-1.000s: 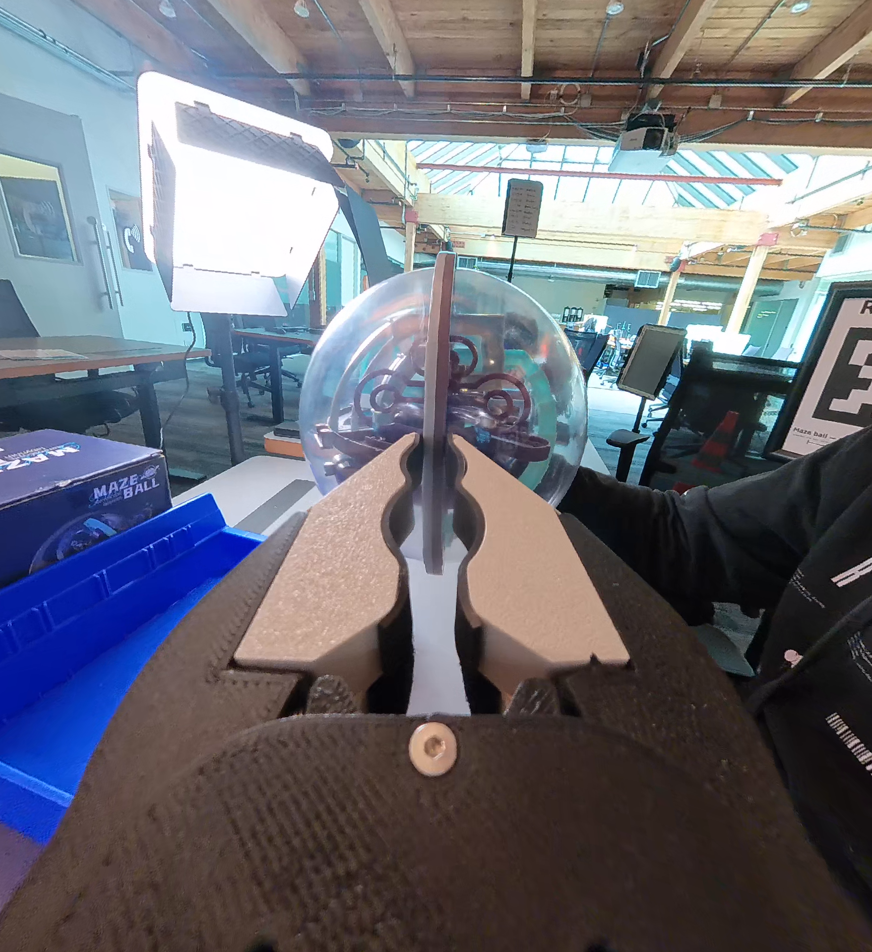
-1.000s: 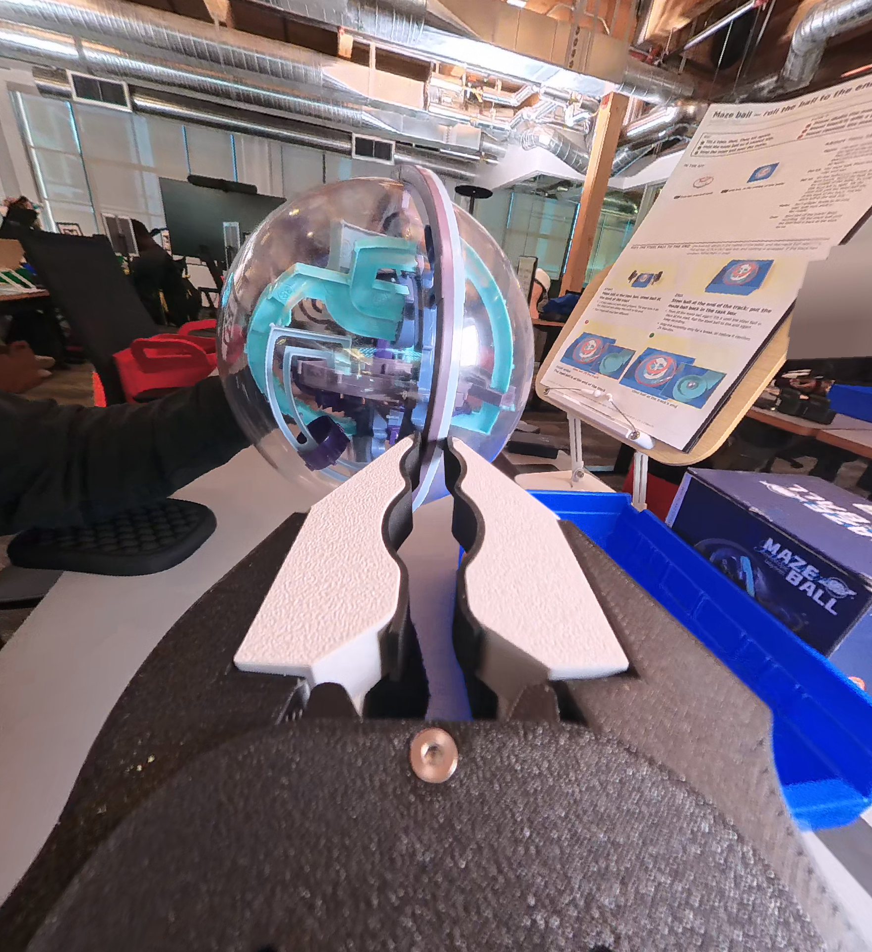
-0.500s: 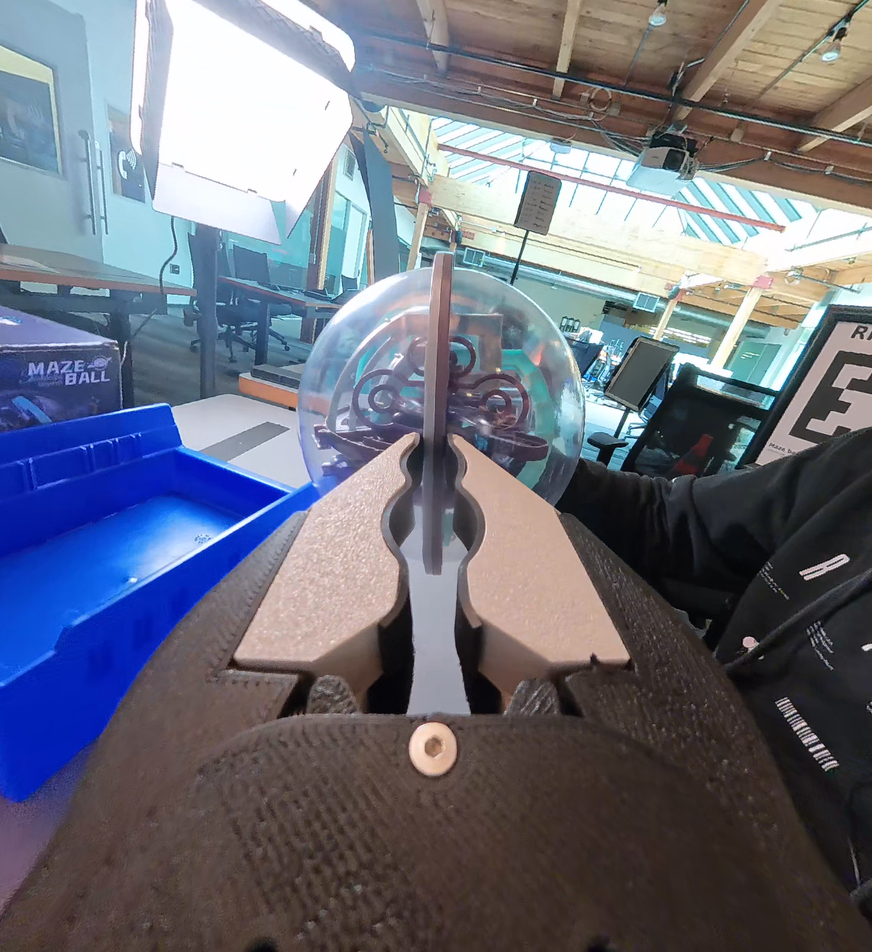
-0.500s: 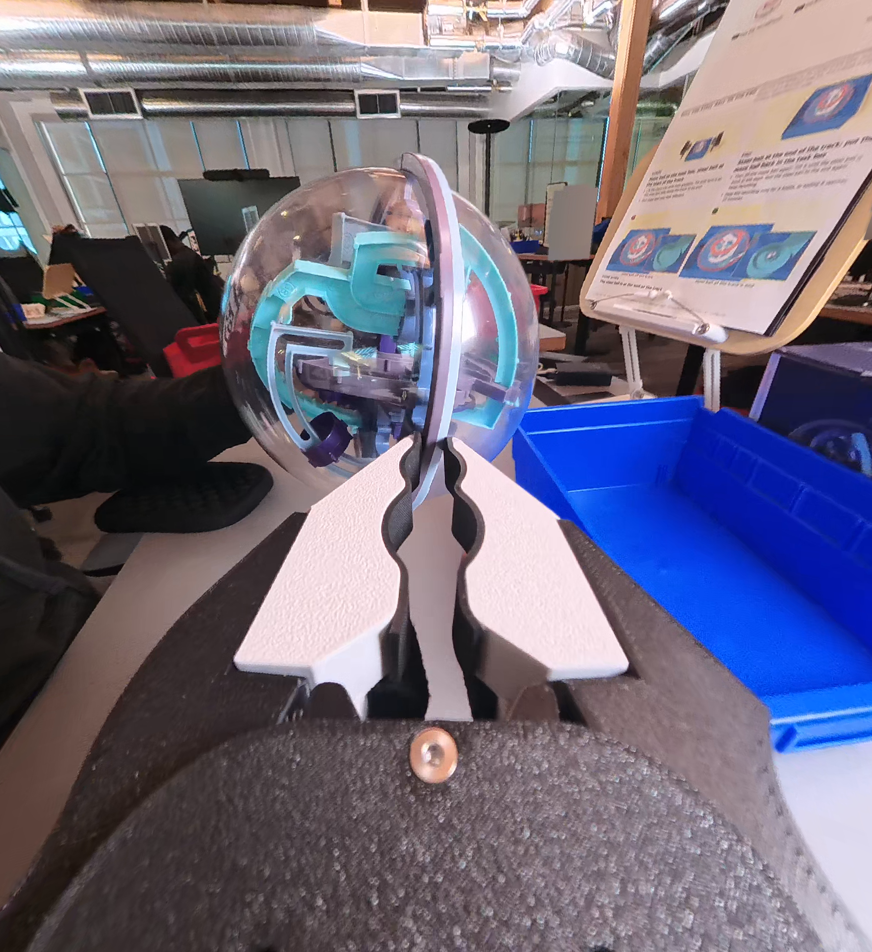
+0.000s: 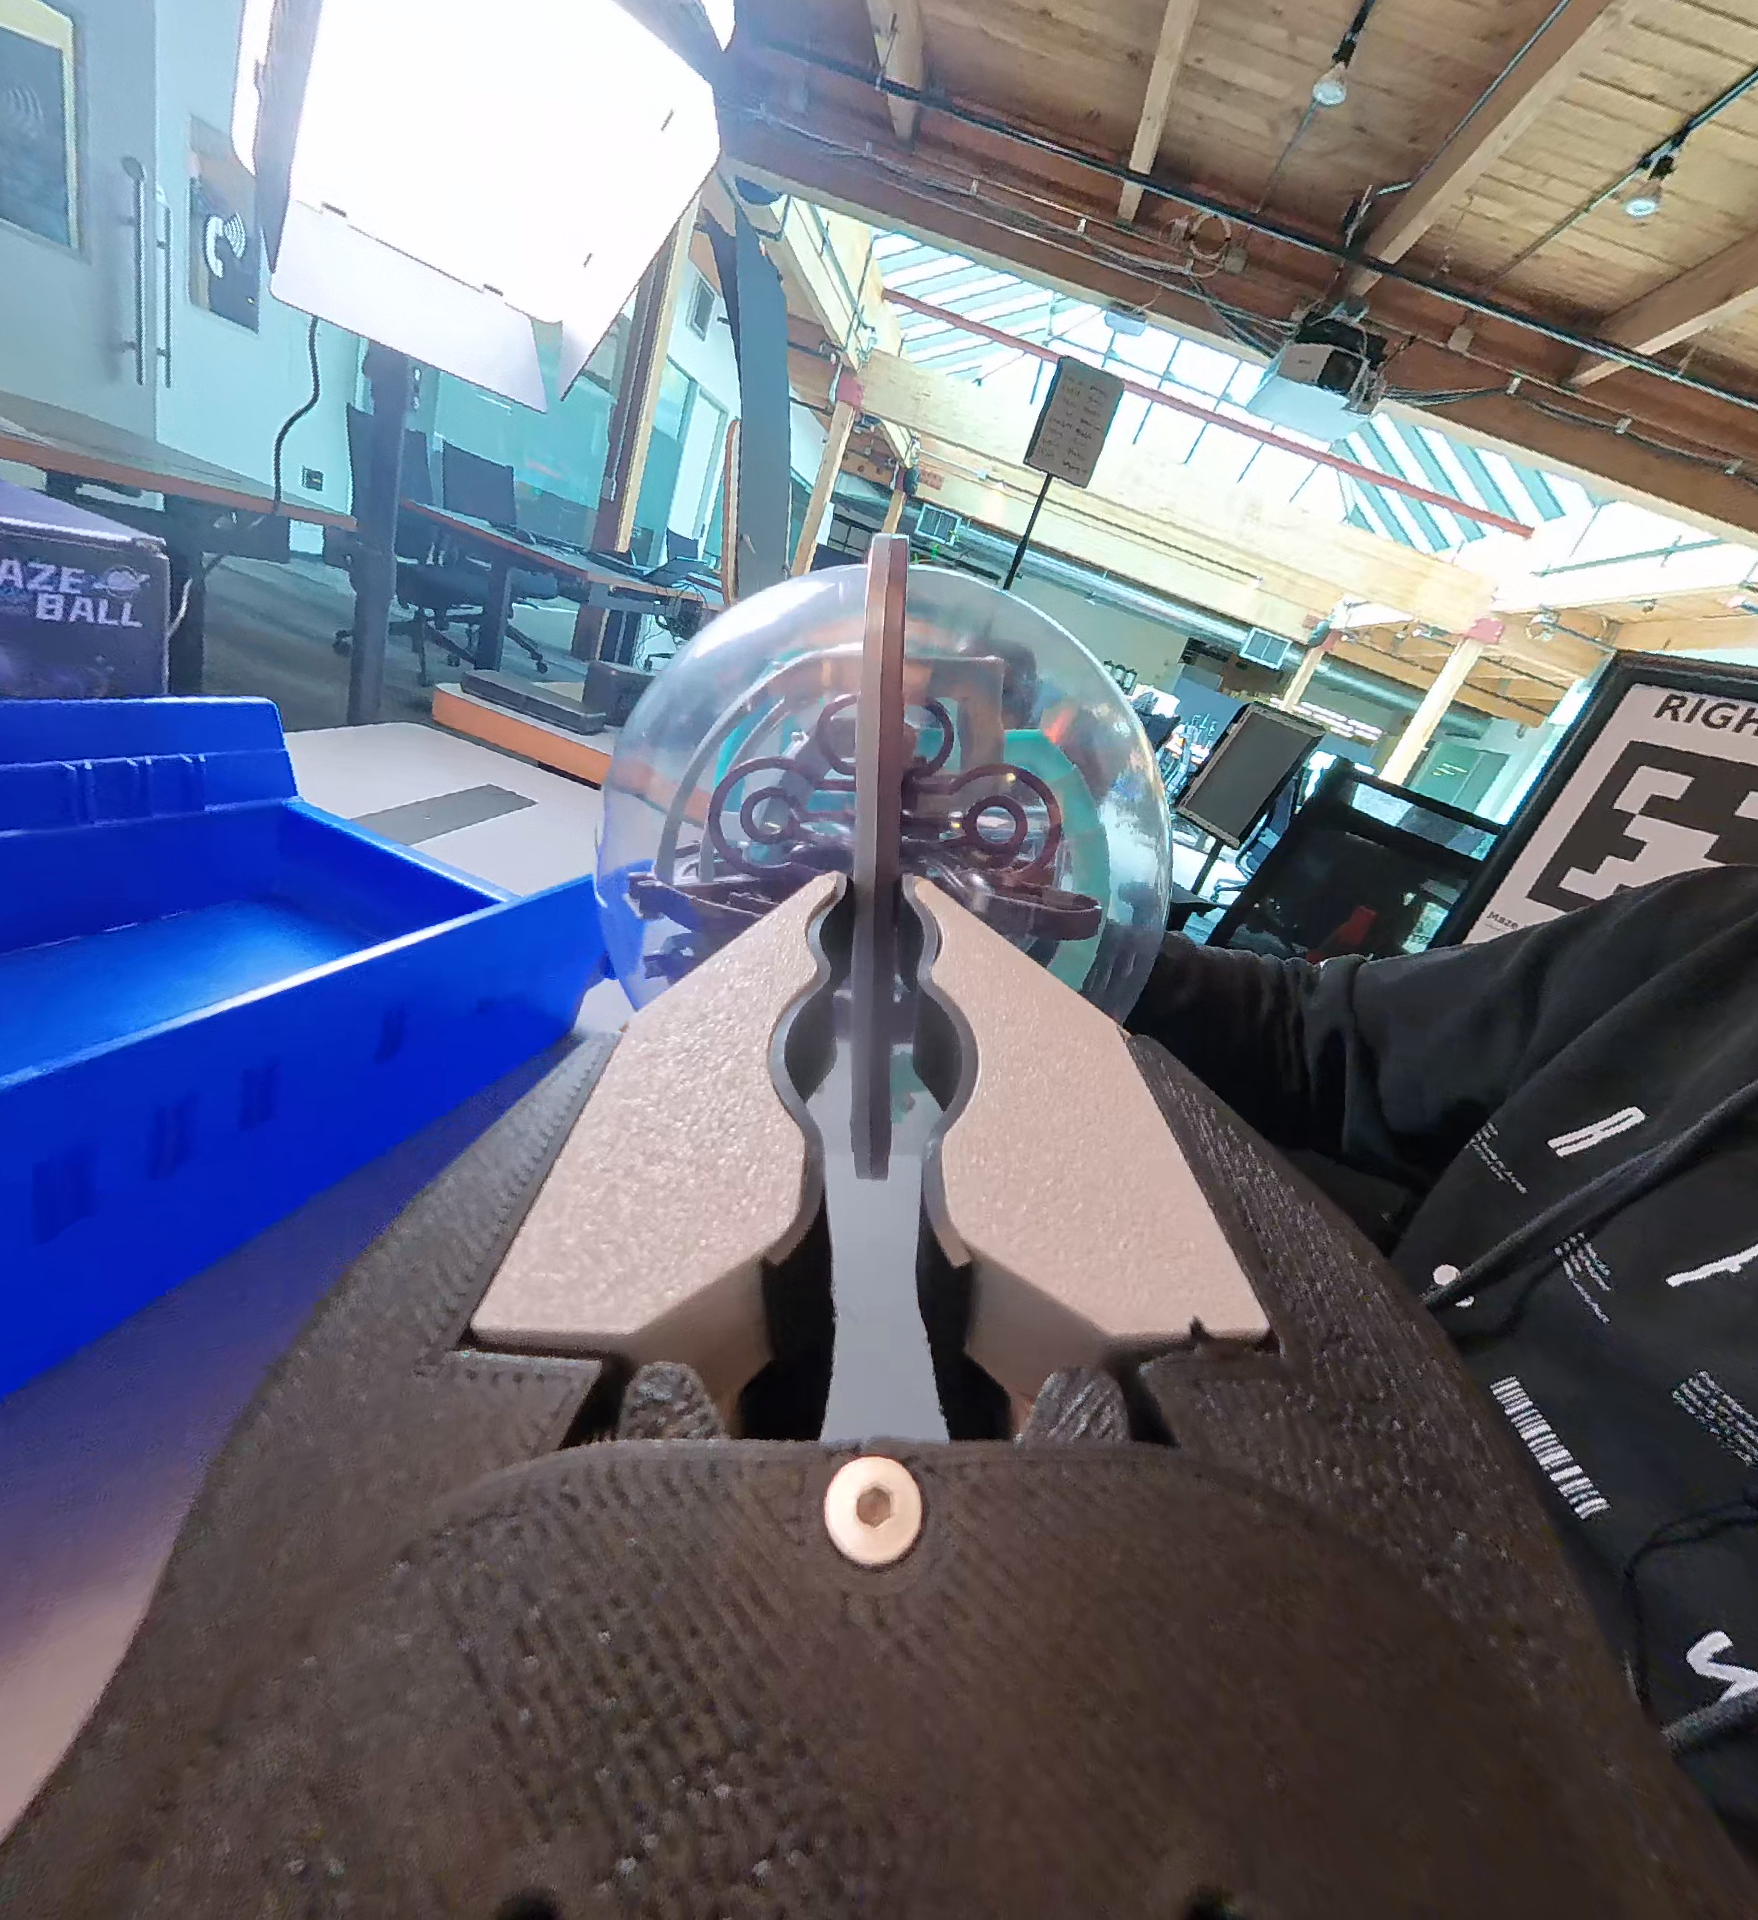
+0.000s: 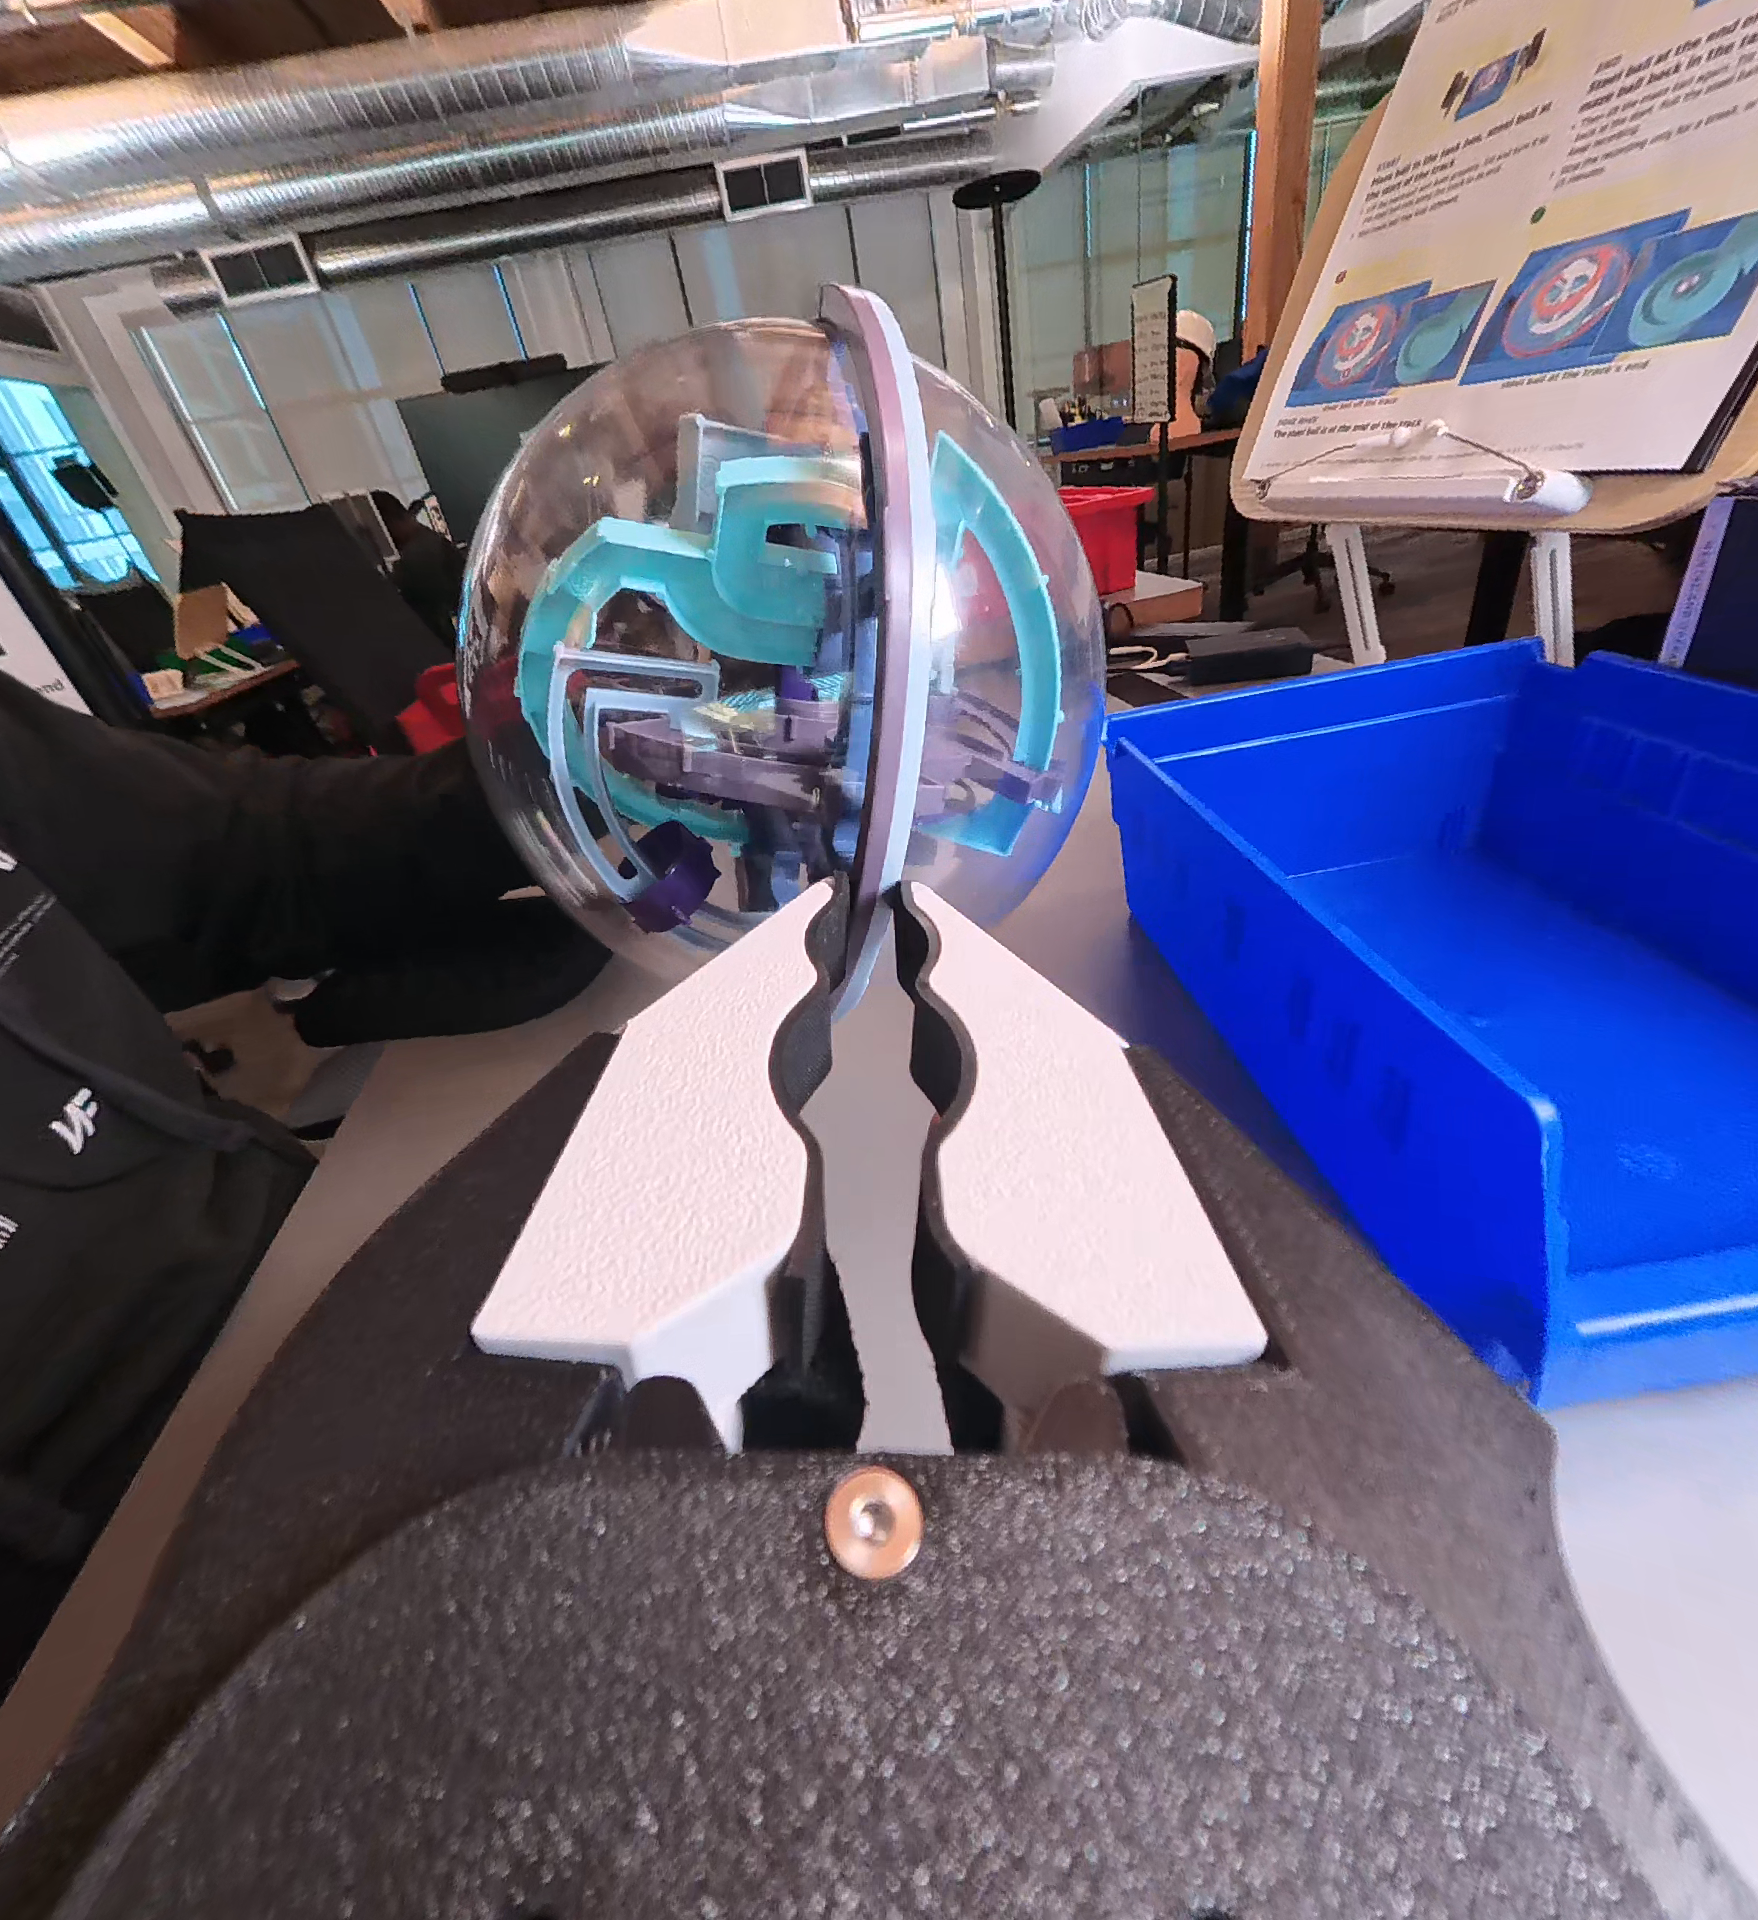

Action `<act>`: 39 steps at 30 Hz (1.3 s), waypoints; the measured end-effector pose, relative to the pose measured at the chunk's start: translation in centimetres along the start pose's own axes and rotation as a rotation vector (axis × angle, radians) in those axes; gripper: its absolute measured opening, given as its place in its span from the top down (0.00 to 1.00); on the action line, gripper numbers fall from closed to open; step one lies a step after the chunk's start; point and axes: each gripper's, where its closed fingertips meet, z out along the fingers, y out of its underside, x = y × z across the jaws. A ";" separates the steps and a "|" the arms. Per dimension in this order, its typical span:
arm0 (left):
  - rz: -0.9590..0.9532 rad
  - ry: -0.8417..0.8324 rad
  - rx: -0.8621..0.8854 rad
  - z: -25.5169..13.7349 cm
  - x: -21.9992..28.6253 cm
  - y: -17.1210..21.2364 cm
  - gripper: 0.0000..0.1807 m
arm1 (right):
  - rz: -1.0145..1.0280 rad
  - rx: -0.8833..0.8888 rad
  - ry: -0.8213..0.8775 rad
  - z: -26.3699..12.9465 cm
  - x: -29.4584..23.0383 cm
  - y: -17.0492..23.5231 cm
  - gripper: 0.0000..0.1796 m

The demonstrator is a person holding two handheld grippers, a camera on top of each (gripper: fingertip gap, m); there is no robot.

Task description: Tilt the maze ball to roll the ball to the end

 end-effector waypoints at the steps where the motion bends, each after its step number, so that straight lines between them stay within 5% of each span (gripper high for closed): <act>1: -0.004 0.004 -0.002 0.0 0.0 0.2 0.97 | 0.001 -0.002 0.001 -0.1 0.0 0.1 0.97; 15: -0.050 0.054 -0.089 -0.4 -0.5 4.7 0.96 | 0.019 -0.055 0.006 -1.0 0.1 2.7 0.97; 39: -0.037 0.040 -0.145 -0.6 -1.1 6.3 0.96 | 0.015 -0.081 0.007 -1.1 0.5 4.3 0.97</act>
